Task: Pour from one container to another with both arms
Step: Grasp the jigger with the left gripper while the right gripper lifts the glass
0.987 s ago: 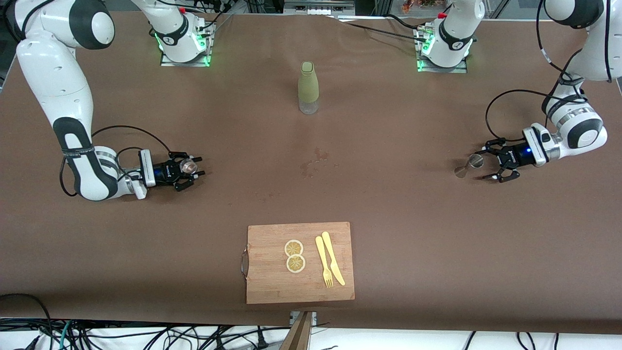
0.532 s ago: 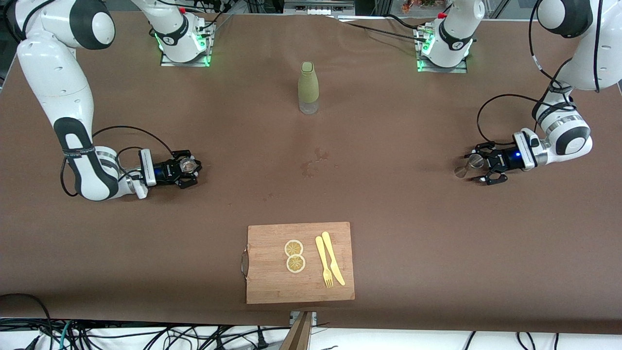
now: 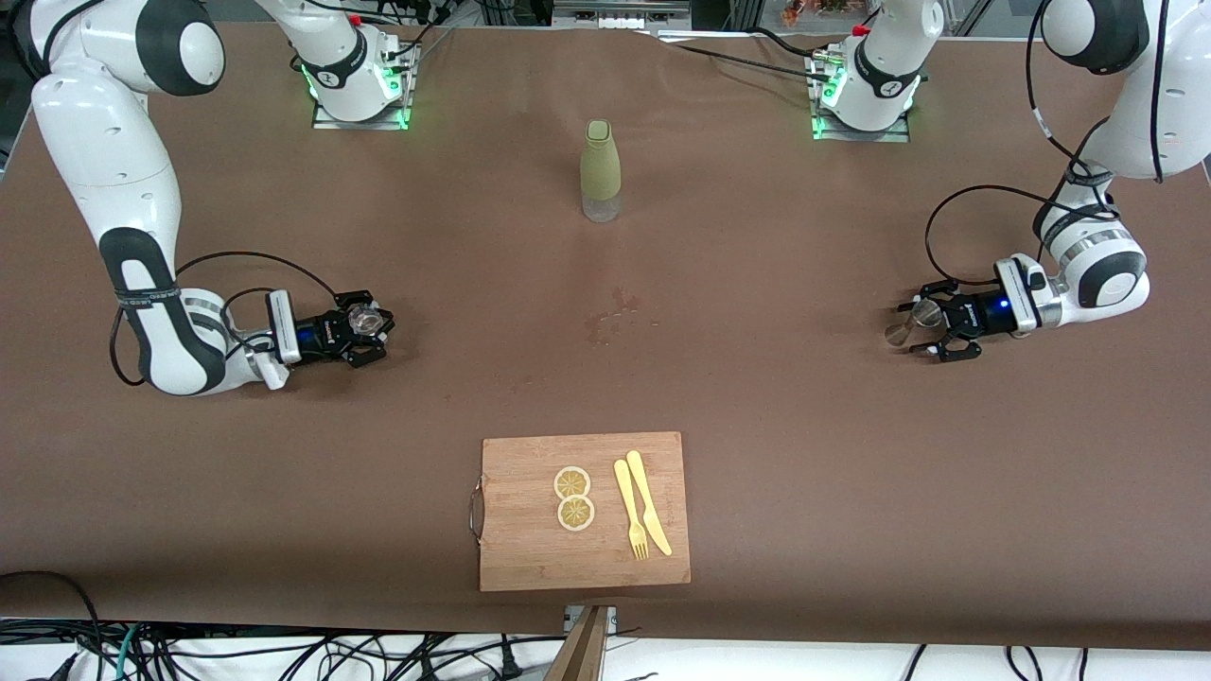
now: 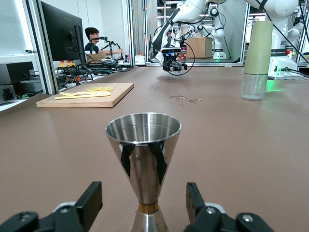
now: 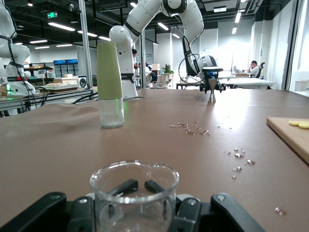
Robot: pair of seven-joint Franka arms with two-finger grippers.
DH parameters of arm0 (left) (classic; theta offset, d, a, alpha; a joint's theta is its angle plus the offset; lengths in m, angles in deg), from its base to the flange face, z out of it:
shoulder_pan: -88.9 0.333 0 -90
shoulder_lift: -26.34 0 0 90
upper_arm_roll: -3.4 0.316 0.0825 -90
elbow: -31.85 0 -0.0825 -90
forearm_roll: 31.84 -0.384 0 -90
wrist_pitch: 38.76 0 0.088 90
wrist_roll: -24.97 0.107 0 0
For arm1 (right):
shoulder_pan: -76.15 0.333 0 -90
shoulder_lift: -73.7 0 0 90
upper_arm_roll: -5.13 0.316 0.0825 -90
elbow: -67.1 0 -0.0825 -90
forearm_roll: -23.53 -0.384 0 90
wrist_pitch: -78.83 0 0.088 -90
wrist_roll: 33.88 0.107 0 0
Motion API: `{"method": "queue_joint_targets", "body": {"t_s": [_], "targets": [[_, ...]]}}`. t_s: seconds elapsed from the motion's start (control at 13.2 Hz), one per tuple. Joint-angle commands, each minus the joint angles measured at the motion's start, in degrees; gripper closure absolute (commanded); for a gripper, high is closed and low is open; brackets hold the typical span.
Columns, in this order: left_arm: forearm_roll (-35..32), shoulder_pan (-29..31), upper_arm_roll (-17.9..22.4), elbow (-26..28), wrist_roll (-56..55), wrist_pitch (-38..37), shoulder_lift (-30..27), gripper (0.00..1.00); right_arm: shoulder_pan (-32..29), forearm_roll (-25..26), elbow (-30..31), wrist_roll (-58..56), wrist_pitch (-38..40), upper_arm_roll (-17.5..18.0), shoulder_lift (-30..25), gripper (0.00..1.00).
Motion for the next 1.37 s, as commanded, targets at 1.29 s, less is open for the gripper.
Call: {"method": "queue_joint_targets", "body": {"t_s": [1.29], "targets": [[1.4,0.4,1.0,1.4,18.6,-1.4,1.7,0.47,2.3,-7.4,-5.6,10.5,1.3,1.0,-2.0,1.0]]}}
